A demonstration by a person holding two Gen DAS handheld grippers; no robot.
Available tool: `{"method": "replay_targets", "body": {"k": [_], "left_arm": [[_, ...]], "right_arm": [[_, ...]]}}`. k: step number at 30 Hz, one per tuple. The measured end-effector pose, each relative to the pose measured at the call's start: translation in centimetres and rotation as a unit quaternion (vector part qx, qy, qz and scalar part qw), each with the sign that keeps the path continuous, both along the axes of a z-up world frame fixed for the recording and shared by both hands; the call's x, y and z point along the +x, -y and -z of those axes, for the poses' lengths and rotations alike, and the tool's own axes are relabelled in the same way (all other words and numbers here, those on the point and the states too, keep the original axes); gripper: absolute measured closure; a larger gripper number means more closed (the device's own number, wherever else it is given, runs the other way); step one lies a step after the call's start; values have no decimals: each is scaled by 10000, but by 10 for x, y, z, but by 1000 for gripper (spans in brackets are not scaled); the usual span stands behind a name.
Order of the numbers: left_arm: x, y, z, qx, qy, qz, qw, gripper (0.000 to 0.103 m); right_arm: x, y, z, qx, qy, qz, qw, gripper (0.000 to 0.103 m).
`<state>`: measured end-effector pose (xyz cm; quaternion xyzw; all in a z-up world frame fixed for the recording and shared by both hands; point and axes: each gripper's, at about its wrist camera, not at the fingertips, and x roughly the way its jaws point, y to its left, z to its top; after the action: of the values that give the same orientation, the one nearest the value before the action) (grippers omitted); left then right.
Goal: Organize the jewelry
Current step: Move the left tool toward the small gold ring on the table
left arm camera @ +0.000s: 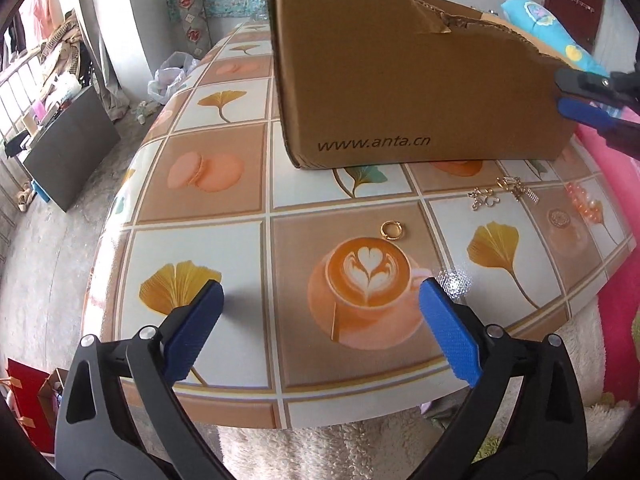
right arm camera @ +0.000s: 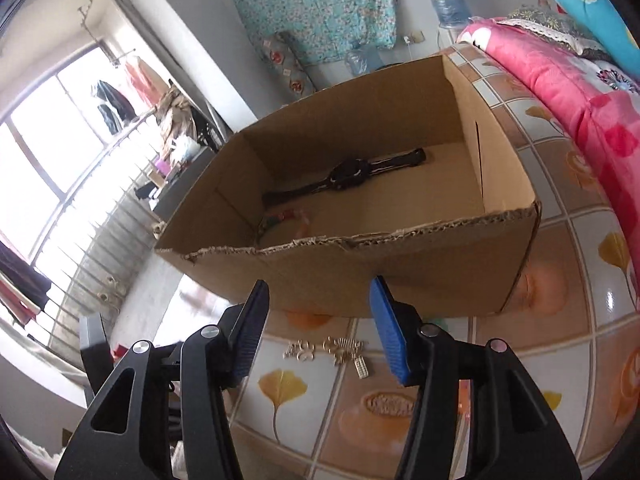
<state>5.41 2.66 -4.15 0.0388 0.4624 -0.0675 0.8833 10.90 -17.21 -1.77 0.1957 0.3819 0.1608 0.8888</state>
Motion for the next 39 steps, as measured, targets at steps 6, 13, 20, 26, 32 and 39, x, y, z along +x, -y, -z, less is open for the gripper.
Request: {"method": "replay_targets", "body": {"k": [6, 13, 20, 26, 32, 39], "left_arm": [[1, 0, 0, 28, 36, 50, 10000, 8], [2, 1, 1, 56, 43, 14, 10000, 8], [4, 0, 0, 53, -40, 52, 10000, 7], [4, 1, 0, 55, -79, 51, 9999, 7], [7, 1, 1, 44, -58, 37, 10000, 7], [9, 0, 1, 57, -61, 89, 9999, 7]], "right_arm": [[-3, 6, -2, -108, 91, 54, 9999, 51], [-55, -37, 12, -1840, 53, -672, 9806, 31], [-75, -44, 53, -2636, -445, -391, 9628, 16], [-73, -44, 66, -2744, -598, -362, 9591, 6], [-78, -43, 68, -2666, -487, -319, 9621, 6], [-75, -31, 66, -2335, -418, -387, 9707, 6]]}}
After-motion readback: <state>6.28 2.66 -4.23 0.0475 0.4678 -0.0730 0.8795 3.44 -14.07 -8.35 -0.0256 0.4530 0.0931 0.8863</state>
